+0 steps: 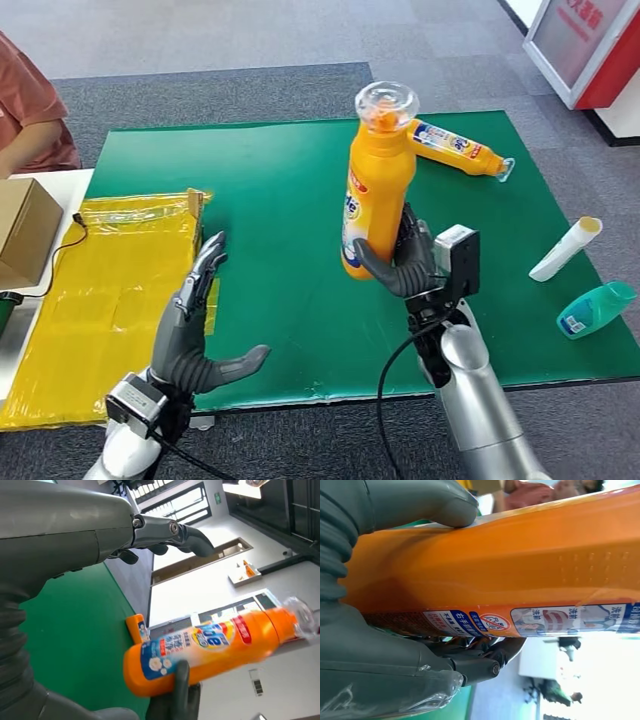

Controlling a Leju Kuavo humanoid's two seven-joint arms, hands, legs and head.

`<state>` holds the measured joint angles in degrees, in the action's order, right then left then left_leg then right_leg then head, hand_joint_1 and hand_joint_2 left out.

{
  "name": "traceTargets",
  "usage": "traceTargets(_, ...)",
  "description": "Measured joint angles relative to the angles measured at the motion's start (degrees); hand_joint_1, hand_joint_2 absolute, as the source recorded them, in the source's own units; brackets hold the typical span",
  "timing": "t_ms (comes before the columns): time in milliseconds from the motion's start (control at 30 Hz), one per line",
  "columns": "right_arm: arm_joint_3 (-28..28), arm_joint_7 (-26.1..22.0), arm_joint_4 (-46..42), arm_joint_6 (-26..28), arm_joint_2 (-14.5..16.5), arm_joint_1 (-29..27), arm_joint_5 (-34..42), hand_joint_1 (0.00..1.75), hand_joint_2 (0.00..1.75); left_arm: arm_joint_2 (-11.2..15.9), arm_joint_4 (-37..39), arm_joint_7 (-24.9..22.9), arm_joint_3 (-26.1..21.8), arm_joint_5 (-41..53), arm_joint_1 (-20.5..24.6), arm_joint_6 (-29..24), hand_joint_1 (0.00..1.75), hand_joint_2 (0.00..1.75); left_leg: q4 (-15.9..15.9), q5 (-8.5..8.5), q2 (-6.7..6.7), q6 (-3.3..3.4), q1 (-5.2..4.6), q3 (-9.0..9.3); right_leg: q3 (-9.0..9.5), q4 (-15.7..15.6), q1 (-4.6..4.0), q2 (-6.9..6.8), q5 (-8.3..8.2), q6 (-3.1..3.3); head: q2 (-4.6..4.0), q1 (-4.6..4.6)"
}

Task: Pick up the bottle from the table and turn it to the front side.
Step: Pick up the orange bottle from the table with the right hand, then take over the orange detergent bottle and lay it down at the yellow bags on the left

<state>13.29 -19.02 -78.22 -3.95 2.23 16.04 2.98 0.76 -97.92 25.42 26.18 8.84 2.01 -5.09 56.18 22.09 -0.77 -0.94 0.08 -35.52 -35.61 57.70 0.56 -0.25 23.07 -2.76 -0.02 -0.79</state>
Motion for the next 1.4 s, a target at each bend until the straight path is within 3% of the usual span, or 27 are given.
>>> traceTargets(200,0.34,-5.85,-5.86,8.82,0.38,-5.18,-8.29,1.75,1.75,0.39,-0.68,-0.26,-1.32,-8.13,0.27,5.68,0.0,1.75,0.0,0.01,0.0,0.0,0.0,-0.03,-0.02,0.0,0.0,0.0,0.01,0.0,0.0,0.0)
traceTargets(500,3.89,-10.7,-8.89,18.45,2.5,-8.8,-20.23,1.75,1.75,0.43,-0.68,-2.55,-2.14,-20.68,4.02,15.72,0.0,1.75,0.0,-0.01,0.0,-0.02,0.01,-0.02,-0.02,0.01,-0.01,0.0,0.01,0.0,0.0,0.0)
traceTargets(733,5.92,-11.91,-8.81,24.06,3.13,-9.21,-27.13,1.75,1.75,0.21,-0.68,-4.62,-2.11,-27.35,5.5,20.43,0.0,1.75,0.0,-0.01,0.0,-0.01,0.0,-0.02,-0.02,0.01,-0.01,0.0,0.01,0.0,0.0,0.0)
traceTargets(867,8.89,-12.03,-7.92,32.64,3.17,-9.22,-36.74,1.75,1.75,0.07,-1.52,-6.12,-0.2,-30.87,7.34,24.15,0.0,1.75,0.0,0.0,0.0,-0.01,0.0,-0.02,-0.03,0.0,0.0,0.0,0.01,0.0,0.0,0.01)
traceTargets(1400,15.79,-10.46,-8.39,39.1,3.15,-9.31,-47.97,1.75,1.75,0.24,-1.68,-7.19,2.2,-28.16,10.7,21.91,0.0,1.75,0.0,-0.01,0.0,-0.01,0.0,-0.02,-0.03,0.01,-0.01,0.0,0.01,0.0,0.0,0.01)
